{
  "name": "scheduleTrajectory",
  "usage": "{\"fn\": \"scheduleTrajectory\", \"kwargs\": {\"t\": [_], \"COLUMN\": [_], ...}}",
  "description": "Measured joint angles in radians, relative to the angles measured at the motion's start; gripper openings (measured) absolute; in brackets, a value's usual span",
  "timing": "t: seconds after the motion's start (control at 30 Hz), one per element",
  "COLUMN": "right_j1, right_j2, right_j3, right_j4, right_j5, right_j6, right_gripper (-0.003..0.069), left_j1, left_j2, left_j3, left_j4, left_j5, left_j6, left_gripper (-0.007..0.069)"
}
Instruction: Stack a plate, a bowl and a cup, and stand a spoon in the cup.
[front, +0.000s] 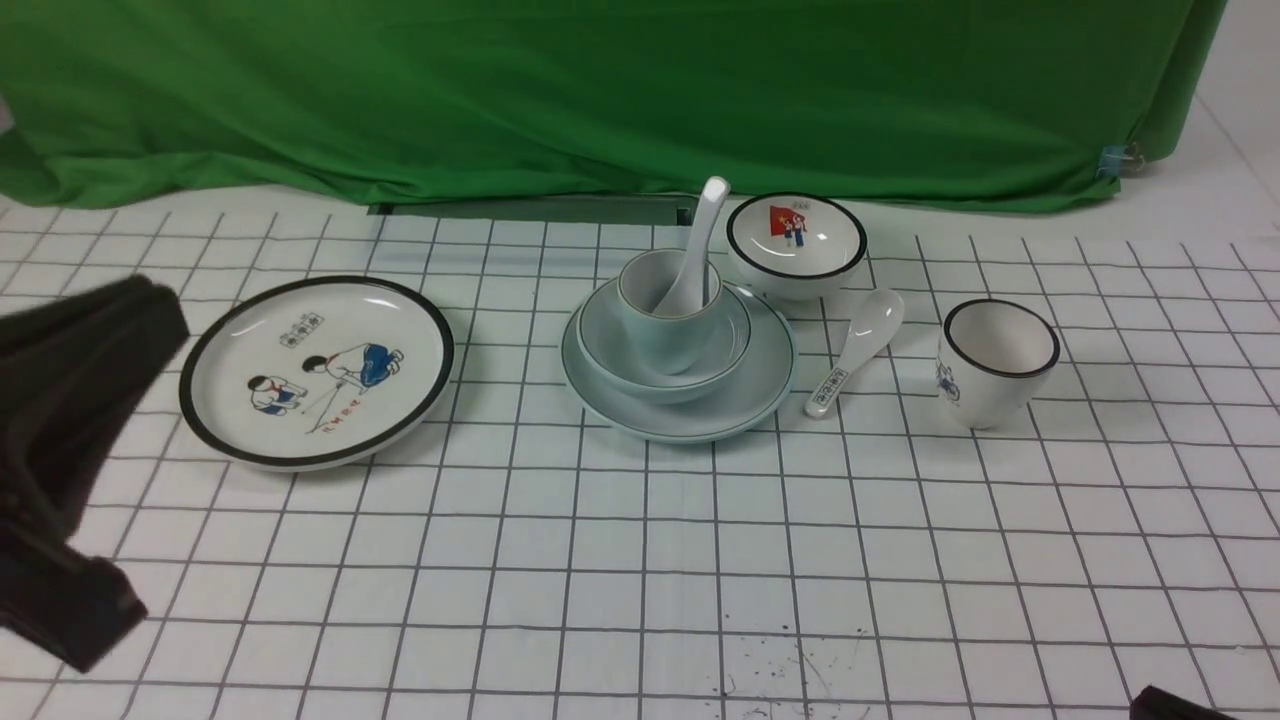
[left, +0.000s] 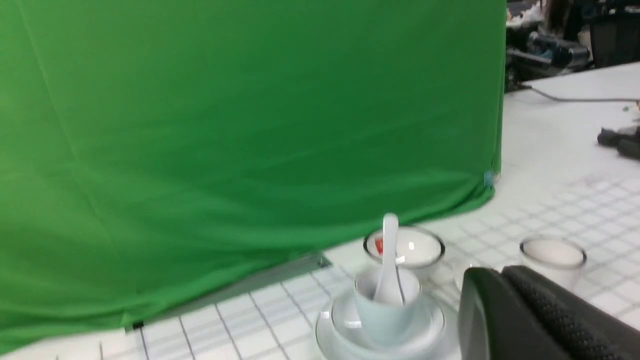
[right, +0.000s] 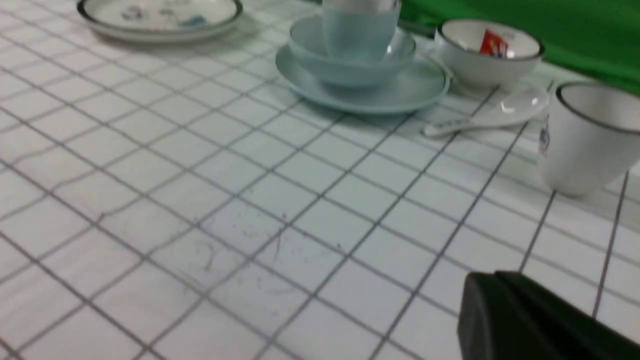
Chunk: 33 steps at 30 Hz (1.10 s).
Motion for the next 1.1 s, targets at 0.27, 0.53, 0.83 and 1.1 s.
{"fn": "scheduleTrajectory", "kwargs": {"t": [0.27,0.53,0.83,1.1], "right_j1": [0.000,0.000,0.000,0.000], "right_j2": [0.000,0.000,0.000,0.000], "right_j3": [0.002,0.002,0.002,0.002], "right_j4": [0.000,0.001,0.001,0.001], "right_j5": [0.076,0.079,0.079,0.082], "right_j6": [0.001,0.001,0.002,0.002], "right_gripper": [0.0057,0.0078,0.0098,0.0124], "left_j1": [0.000,0.043,0.266,0.333], "left_j2": [0.000,-0.180,-0.469,-0.472], "left_j3": [0.123,0.278,0.471,0.479], "left_j4": [-0.003,-0.037,-0.056,-0.139], "left_j5": [0.001,-0.008,0.022,0.181], "left_j6": [0.001,-0.035,-0.034,0.106], "left_gripper": [-0.0034,-0.0034,-0.0034,-0.0034]}}
